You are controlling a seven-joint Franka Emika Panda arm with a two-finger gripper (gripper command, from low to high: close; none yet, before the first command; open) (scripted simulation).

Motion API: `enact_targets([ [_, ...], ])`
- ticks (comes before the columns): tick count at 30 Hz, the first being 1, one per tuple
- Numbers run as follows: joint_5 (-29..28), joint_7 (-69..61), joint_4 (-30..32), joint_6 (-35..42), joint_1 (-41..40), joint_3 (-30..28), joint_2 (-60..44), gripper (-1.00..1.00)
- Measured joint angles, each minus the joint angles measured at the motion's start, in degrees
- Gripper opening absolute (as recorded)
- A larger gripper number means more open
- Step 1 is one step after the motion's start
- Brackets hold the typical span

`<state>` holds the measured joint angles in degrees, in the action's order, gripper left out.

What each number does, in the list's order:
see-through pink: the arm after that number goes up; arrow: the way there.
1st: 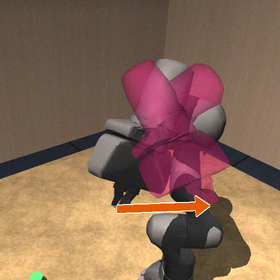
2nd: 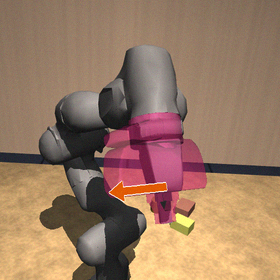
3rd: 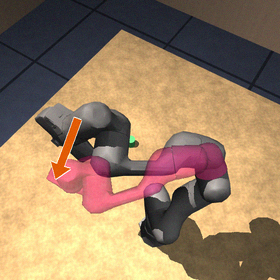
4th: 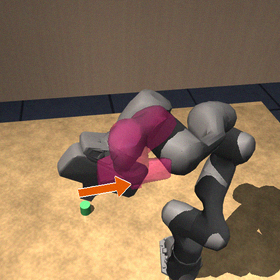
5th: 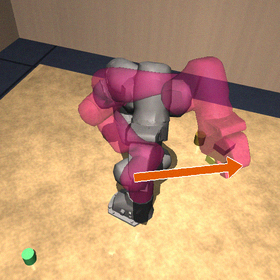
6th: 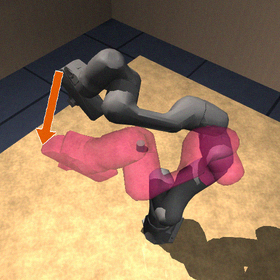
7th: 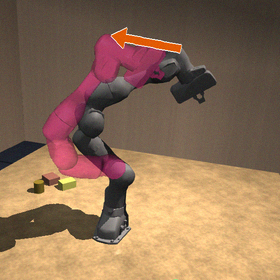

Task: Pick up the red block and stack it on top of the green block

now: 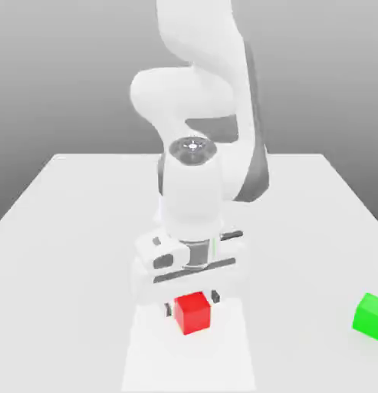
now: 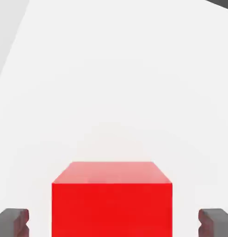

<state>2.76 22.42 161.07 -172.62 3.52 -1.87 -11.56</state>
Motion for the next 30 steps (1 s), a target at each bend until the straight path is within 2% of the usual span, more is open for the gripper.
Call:
enact_targets([
  [5, -0.1, 0.1, -0.1, -0.3, -0.3, 0.2, -0.4, -1.0],
  [12, -2.9, 2.1, 1.5, 10.7, -0.2, -0.4, 12.2, -1.0],
  [17, -4.4, 1.9, -5.2, 16.0, 3.3, 7.4, 10.7, -1.0],
  [23, -6.4, 1.3, -16.1, 22.2, 18.6, 16.6, 5.7, -1.0],
  [25, -8.8, 2.2, -20.0, 21.6, 21.3, 17.6, 1.0, -1.0],
  [27, -11.3, 3.7, -21.2, 18.6, 22.9, 16.6, -3.3, -1.0],
  [28, -12.5, 4.5, -21.4, 17.0, 23.6, 15.8, -5.2, 1.0],
  [30, -12.5, 4.5, -21.4, 17.0, 23.6, 15.8, -5.2, 1.0],
])
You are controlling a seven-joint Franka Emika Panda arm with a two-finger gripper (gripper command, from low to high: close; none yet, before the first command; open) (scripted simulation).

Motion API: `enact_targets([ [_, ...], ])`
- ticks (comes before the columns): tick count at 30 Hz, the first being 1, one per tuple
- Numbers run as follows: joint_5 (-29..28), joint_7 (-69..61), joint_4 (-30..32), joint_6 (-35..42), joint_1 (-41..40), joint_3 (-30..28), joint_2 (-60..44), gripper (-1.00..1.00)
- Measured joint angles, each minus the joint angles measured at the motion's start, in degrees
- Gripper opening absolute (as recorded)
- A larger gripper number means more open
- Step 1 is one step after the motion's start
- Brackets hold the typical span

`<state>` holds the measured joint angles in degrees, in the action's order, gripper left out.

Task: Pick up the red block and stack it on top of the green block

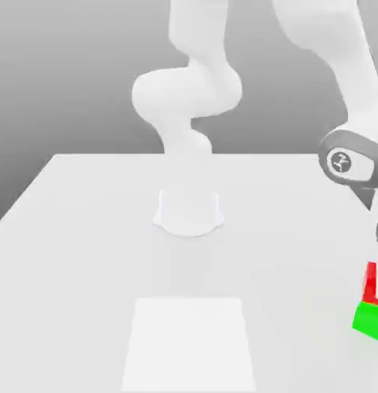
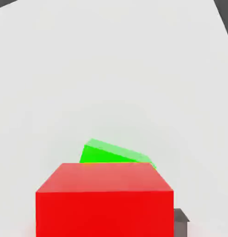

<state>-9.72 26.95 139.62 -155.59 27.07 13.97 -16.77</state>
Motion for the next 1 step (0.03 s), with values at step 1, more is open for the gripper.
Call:
enact_targets([
  [1, 0.0, 0.0, 0.0, 0.0, 0.0, 0.0, 0.0, 1.0],
])
